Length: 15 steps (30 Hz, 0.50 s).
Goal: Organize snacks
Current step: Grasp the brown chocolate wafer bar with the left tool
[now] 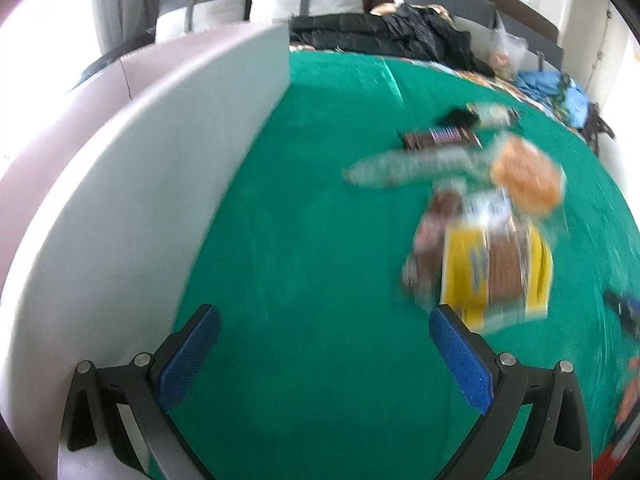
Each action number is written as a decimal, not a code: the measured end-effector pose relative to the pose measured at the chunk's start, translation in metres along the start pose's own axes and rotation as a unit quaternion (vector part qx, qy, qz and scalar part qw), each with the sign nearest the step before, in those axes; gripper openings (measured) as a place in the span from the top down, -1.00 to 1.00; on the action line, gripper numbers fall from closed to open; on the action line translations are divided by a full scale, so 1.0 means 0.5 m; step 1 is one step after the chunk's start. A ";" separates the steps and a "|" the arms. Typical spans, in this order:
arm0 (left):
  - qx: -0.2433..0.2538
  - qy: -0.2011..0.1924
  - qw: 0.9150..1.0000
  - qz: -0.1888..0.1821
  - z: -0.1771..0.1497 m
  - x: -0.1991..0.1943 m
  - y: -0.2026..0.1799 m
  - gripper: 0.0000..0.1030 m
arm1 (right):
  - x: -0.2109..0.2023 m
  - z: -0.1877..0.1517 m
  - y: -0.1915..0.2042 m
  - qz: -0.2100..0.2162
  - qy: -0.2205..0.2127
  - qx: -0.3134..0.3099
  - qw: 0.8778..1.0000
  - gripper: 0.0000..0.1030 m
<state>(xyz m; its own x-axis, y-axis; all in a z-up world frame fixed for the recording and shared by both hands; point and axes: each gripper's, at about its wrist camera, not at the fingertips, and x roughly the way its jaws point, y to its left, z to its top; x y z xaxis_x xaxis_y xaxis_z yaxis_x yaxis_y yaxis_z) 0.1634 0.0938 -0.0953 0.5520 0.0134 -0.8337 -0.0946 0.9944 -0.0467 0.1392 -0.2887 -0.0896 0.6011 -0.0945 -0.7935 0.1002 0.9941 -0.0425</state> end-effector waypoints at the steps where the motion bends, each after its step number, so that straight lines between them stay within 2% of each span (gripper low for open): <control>1: 0.000 0.003 1.000 0.003 0.015 0.008 -0.005 -0.99 | 0.000 0.000 0.000 0.000 0.000 0.000 1.000 -0.65; 4: 0.006 0.027 0.999 0.022 0.046 0.050 -0.033 -0.99 | 0.000 0.000 0.000 0.000 0.000 0.000 1.000 -0.65; 7: 0.026 0.035 0.999 0.013 0.043 0.055 -0.087 -0.98 | 0.000 0.000 0.000 0.000 0.000 0.000 1.000 -0.65; 8: 0.042 0.036 0.998 0.003 0.035 0.048 -0.109 -0.98 | 0.000 0.000 0.000 0.000 0.000 0.000 1.000 -0.65; 9: 0.067 0.038 0.997 -0.025 0.022 0.039 -0.138 -0.98 | 0.000 0.000 0.000 0.000 0.000 0.000 1.000 -0.65; 12: 0.125 0.045 0.988 -0.075 -0.004 0.010 -0.182 -0.98 | 0.000 0.000 0.000 0.000 0.000 0.000 1.000 -0.65; 15: 0.126 0.029 0.989 -0.077 0.005 -0.016 -0.162 -0.98 | 0.000 0.000 0.000 0.000 0.000 0.000 1.000 -0.65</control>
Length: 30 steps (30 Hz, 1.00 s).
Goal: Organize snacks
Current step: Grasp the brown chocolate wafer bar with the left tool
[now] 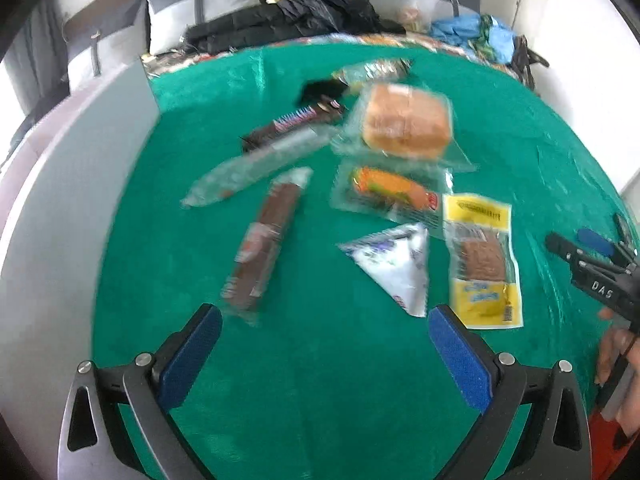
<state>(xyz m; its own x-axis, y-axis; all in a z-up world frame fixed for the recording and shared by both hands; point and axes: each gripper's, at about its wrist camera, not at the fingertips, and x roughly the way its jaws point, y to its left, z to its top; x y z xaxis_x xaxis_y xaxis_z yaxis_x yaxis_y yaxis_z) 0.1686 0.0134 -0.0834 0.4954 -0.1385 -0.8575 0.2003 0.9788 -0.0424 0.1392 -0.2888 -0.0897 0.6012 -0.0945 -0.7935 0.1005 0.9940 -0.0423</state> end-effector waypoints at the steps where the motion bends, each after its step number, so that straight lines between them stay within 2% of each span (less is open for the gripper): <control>1: -0.017 -0.004 1.000 0.002 0.011 -0.007 0.025 -0.98 | 0.000 0.000 0.000 0.000 0.000 0.000 1.000 -0.65; 4: -0.066 -0.004 0.998 0.006 0.045 -0.010 0.098 -0.97 | 0.000 0.000 0.000 0.000 0.000 0.000 1.000 -0.65; 5: -0.072 0.001 0.997 0.002 0.058 -0.005 0.115 -0.90 | 0.000 0.000 0.000 -0.001 0.000 0.000 1.000 -0.65; 6: -0.069 0.011 0.998 -0.002 0.071 0.007 0.125 -0.85 | 0.000 0.000 0.000 -0.001 0.000 0.000 1.000 -0.65; 8: -0.045 0.031 0.998 0.007 0.083 0.031 0.119 -0.55 | 0.000 0.000 0.000 -0.001 0.000 0.000 1.000 -0.65; 12: 0.015 0.060 0.998 0.009 0.097 0.082 0.069 -0.26 | 0.000 0.000 0.000 -0.001 0.000 0.000 1.000 -0.65; 14: 0.012 0.073 0.997 0.014 0.095 0.102 0.059 0.36 | 0.000 0.000 0.000 -0.001 0.000 0.000 1.000 -0.65; 16: -0.015 0.061 0.998 0.000 0.087 0.097 0.061 0.60 | 0.000 0.000 0.000 -0.001 0.000 0.000 1.000 -0.65; 18: -0.040 0.059 0.997 0.000 0.075 0.087 0.071 0.62 | 0.000 0.000 0.000 -0.001 0.000 0.000 1.000 -0.65; 20: -0.066 0.052 0.996 0.021 0.039 0.060 0.086 0.62 | 0.000 0.000 0.000 -0.001 0.000 0.000 1.000 -0.65; 22: -0.093 0.051 0.994 0.025 -0.004 0.029 0.100 0.62 | 0.000 0.000 0.000 -0.001 0.000 0.001 1.000 -0.65; 25: -0.107 0.046 0.993 0.024 -0.069 -0.006 0.115 0.61 | 0.000 0.000 0.000 -0.001 0.000 0.000 1.000 -0.65; 26: -0.109 0.043 0.993 0.023 -0.083 -0.011 0.116 0.54 | 0.000 0.000 0.000 -0.001 0.000 0.000 1.000 -0.65; 27: -0.112 0.038 0.993 0.024 -0.091 -0.010 0.116 0.44 | 0.000 0.000 0.000 -0.001 0.000 0.000 1.000 -0.65; 29: -0.117 0.024 0.993 0.024 -0.096 -0.003 0.121 -0.25 | 0.000 0.000 0.000 -0.001 0.000 0.000 1.000 -0.65; 30: -0.120 0.017 0.992 0.031 -0.096 0.001 0.124 -0.42 | 0.000 0.000 0.000 -0.001 0.000 0.000 1.000 -0.65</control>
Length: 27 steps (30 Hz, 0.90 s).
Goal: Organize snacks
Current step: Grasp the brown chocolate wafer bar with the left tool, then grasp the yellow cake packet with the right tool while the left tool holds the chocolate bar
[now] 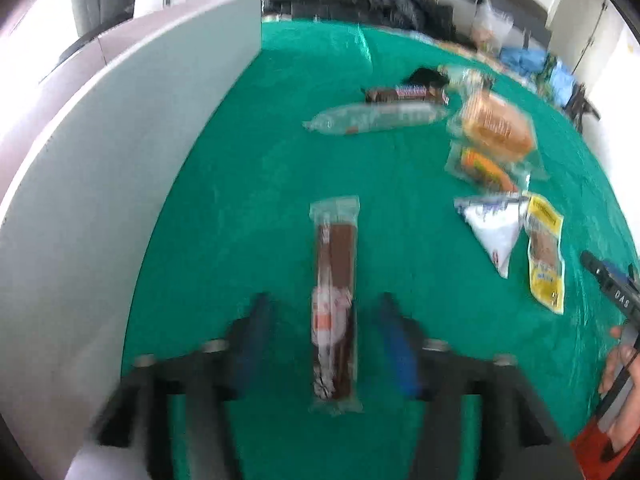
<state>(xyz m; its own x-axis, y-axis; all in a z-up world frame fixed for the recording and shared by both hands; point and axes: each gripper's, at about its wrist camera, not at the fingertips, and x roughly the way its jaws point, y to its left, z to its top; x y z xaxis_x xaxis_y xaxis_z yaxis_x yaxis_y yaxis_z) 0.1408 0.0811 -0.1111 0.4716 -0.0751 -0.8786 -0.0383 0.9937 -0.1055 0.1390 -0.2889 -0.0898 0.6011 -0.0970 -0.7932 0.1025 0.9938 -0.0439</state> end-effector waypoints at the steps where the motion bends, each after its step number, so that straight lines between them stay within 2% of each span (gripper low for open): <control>1: -0.003 -0.001 1.000 0.010 -0.004 0.004 0.001 -0.54 | 0.000 0.000 0.000 0.000 0.000 0.000 1.000 -0.65; 4: 0.013 -0.018 0.999 0.031 0.001 0.019 -0.013 -0.59 | 0.000 0.000 0.000 0.000 0.000 0.000 1.000 -0.65; 7: 0.027 -0.032 0.998 0.036 -0.004 0.023 -0.013 -0.75 | 0.000 0.000 0.000 0.000 0.000 0.000 1.000 -0.65; 10: 0.026 -0.051 0.998 0.040 -0.013 0.030 -0.001 -1.00 | 0.000 0.000 0.000 0.000 0.000 0.000 1.000 -0.65; 21: 0.027 -0.060 0.997 0.037 -0.027 0.021 0.010 -1.00 | 0.000 0.002 0.001 -0.002 0.001 0.002 1.000 -0.68; 23: 0.027 -0.061 0.997 0.037 -0.028 0.020 0.011 -1.00 | 0.002 0.013 0.005 -0.010 0.026 0.014 1.000 -0.66; 24: 0.027 -0.061 0.997 0.037 -0.028 0.020 0.011 -1.00 | -0.004 0.023 0.013 0.007 0.050 0.037 0.998 -0.66; 27: 0.027 -0.061 0.997 0.037 -0.028 0.021 0.010 -1.00 | -0.028 0.042 0.059 0.094 0.071 0.090 0.989 -0.66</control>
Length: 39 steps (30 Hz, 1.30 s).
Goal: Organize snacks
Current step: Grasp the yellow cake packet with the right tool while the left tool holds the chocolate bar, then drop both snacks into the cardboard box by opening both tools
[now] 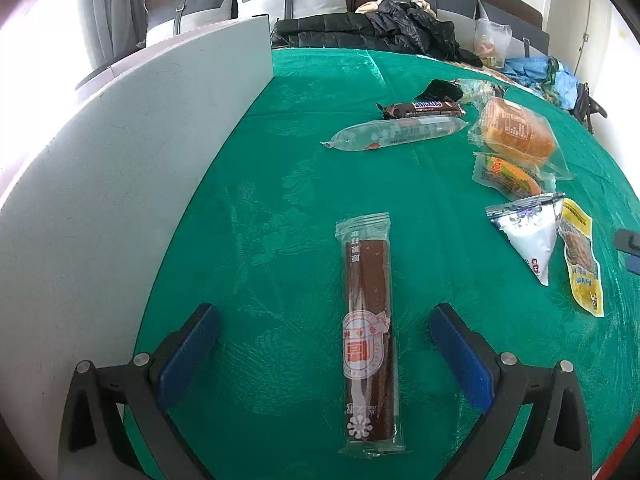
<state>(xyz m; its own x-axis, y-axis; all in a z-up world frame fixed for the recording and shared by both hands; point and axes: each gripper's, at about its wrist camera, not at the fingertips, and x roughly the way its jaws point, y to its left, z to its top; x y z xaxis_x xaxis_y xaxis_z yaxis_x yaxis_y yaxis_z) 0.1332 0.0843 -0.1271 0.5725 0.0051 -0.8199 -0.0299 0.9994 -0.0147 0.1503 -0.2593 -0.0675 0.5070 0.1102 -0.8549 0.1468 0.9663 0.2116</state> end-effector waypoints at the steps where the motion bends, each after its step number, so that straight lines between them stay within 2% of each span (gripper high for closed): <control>1: 0.000 0.000 1.000 0.000 0.000 0.000 0.000 -1.00 | 0.010 0.004 0.033 0.018 0.026 0.004 0.999 -0.66; 3: 0.000 0.000 1.000 0.000 0.000 0.000 0.000 -1.00 | 0.036 0.008 0.086 0.032 0.069 0.000 0.997 -0.63; 4: 0.000 0.000 1.000 0.000 0.000 0.000 0.000 -1.00 | 0.054 0.010 0.117 0.020 0.087 -0.009 0.996 -0.63; 5: 0.000 0.000 1.000 0.000 0.000 0.000 0.000 -1.00 | 0.065 0.010 0.133 0.008 0.093 -0.017 0.995 -0.68; 8: 0.000 0.000 1.000 -0.001 -0.001 -0.002 0.000 -1.00 | 0.097 -0.002 0.204 -0.085 0.101 -0.090 0.987 -0.69; 10: 0.001 0.000 1.000 -0.001 -0.001 -0.003 -0.001 -1.00 | 0.093 -0.014 0.219 -0.087 0.089 -0.124 0.984 -0.62; 11: 0.001 0.000 1.000 -0.001 -0.001 -0.003 -0.002 -1.00 | 0.091 -0.018 0.215 -0.082 0.089 -0.129 0.984 -0.55; 12: 0.001 -0.001 1.000 -0.002 -0.001 -0.004 -0.002 -1.00 | 0.084 -0.021 0.207 -0.079 0.088 -0.136 0.984 -0.38; 13: 0.002 0.000 1.000 -0.002 0.000 -0.004 -0.002 -1.00 | 0.078 -0.025 0.201 -0.077 0.092 -0.138 0.983 -0.32; 15: 0.002 0.000 1.000 -0.003 0.000 -0.004 -0.002 -1.00 | 0.061 -0.032 0.175 -0.070 0.099 -0.148 0.982 0.15; 17: 0.004 0.002 1.000 -0.007 -0.001 -0.006 -0.001 -0.96 | 0.047 -0.034 0.145 -0.059 0.112 -0.138 0.982 0.21; 18: 0.004 0.000 1.000 -0.007 -0.003 -0.009 0.001 -0.89 | 0.037 -0.036 0.121 -0.045 0.119 -0.121 0.984 0.23; 19: 0.005 -0.007 1.000 -0.007 -0.008 -0.017 0.002 -0.64 | 0.029 -0.037 0.105 -0.036 0.123 -0.108 0.986 0.24; 20: 0.010 -0.014 1.000 -0.010 -0.013 -0.026 0.001 -0.29 | 0.012 -0.041 0.076 -0.005 0.123 -0.081 0.989 0.24; 21: 0.021 -0.017 1.000 -0.016 -0.017 -0.035 -0.002 -0.11 | -0.002 -0.045 0.054 0.017 0.122 -0.058 0.991 0.25; 22: 0.029 -0.015 0.999 -0.024 -0.018 -0.040 -0.006 0.32 | -0.013 -0.047 0.040 0.032 0.119 -0.042 0.991 0.25; 23: 0.039 -0.009 0.999 -0.035 -0.017 -0.044 -0.011 0.63 | -0.033 -0.052 0.015 0.067 0.112 -0.009 0.991 0.25; 25: 0.018 0.010 0.997 -0.076 -0.013 -0.048 -0.001 0.64 | -0.056 -0.061 -0.014 0.113 0.100 0.029 0.988 0.24; 27: -0.039 0.025 0.988 -0.146 -0.012 -0.052 0.024 0.65 | -0.071 -0.070 -0.027 0.126 0.092 0.045 0.987 0.24; 33: -0.116 0.008 0.969 -0.217 0.015 -0.110 0.065 0.65 | -0.074 -0.070 0.027 0.151 0.093 0.036 0.984 0.24; 36: -0.156 -0.022 0.959 -0.234 0.052 -0.167 0.114 0.65 | -0.101 -0.042 0.098 0.194 0.095 0.030 0.976 0.24; 39: -0.187 -0.063 0.959 -0.202 0.086 -0.235 0.201 0.65 | -0.132 0.004 0.245 0.249 0.085 -0.011 0.965 0.24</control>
<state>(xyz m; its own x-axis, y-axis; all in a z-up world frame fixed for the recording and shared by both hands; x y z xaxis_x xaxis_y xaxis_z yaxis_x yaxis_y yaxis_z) 0.0983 0.1854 -0.0076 0.6928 -0.3523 -0.6293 -0.0643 0.8390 -0.5404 0.1365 -0.1487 0.0156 0.3623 0.5973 -0.7155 -0.0978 0.7878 0.6081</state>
